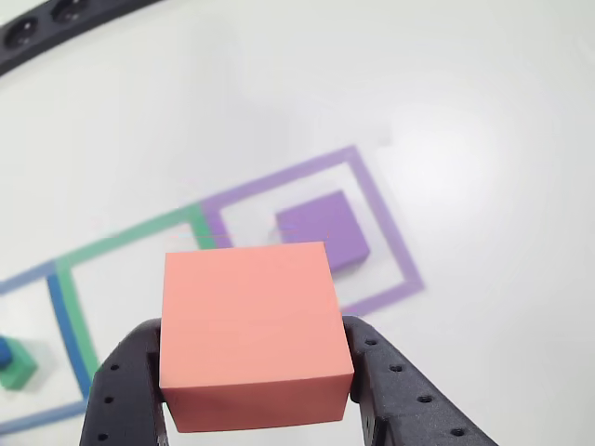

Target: Tower of hanoi

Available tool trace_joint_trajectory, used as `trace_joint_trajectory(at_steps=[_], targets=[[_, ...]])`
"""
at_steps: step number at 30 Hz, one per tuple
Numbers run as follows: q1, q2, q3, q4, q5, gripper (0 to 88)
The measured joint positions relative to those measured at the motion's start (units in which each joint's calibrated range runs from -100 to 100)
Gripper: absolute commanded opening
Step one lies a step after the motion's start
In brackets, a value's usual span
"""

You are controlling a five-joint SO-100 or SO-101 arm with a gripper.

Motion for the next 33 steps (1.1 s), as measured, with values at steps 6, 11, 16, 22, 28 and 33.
trace_joint_trajectory(at_steps=[6, 11, 16, 22, 28, 33], targets=[[-4.09, -0.51, -14.27, 15.97, 0.00, 9.6], [-6.96, -1.18, -15.75, 17.74, 0.00, 9.7], [-10.32, -1.77, -15.75, 18.46, 0.00, 10.0], [-12.53, -3.88, -11.40, 18.38, 0.00, 10.4], [-12.36, -9.37, 7.75, 5.46, 0.00, 10.3], [-12.36, -13.93, 28.46, -9.23, 0.00, 10.4]])
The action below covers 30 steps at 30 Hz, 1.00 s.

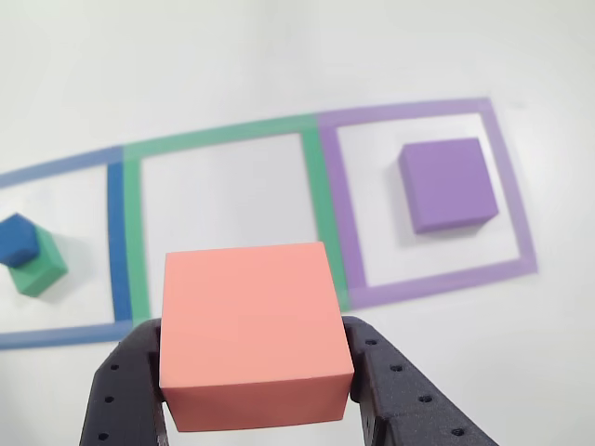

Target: Tower of hanoi

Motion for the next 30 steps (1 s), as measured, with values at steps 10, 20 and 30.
trace_joint_trajectory(at_steps=[10, 20, 30], targets=[[-0.41, 2.28, 35.94, -43.34, -0.59, 10.5], [-3.36, 19.92, 49.26, -81.46, -0.59, 10.5], [-3.44, 45.08, 50.13, -112.36, -0.59, 10.6]])
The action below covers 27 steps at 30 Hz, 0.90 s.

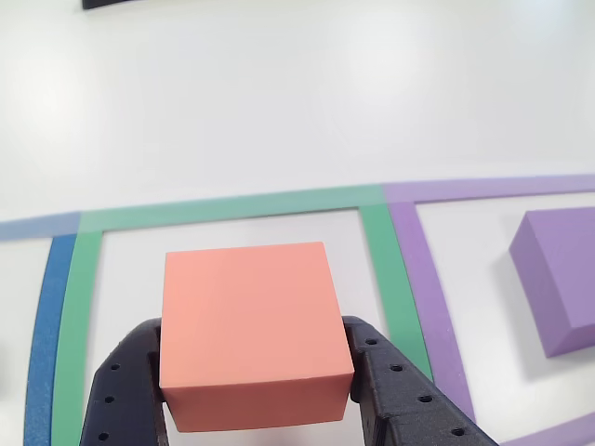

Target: Tower of hanoi

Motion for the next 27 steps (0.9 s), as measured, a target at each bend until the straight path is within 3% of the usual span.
trace_joint_trajectory(at_steps=[13, 27], targets=[[0.00, 18.57, -0.87, -20.39, 0.00, 10.9], [-0.25, 27.02, -6.79, -25.04, 0.00, 13.1]])
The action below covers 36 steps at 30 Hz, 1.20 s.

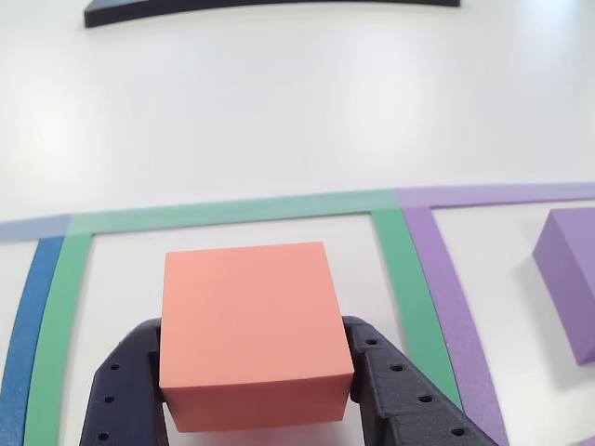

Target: Tower of hanoi

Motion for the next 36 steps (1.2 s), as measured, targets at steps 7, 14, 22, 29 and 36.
trace_joint_trajectory(at_steps=[7, 14, 22, 29, 36], targets=[[0.00, 2.28, -0.26, -1.52, 0.00, 16.1], [0.00, 3.04, -0.35, -2.33, 0.00, 21.8], [0.00, 3.71, -1.04, -2.81, 0.00, 25.8], [0.00, 1.60, -0.70, -2.01, 0.20, 23.9], [0.00, -16.21, 3.13, 10.83, 0.59, 7.4]])
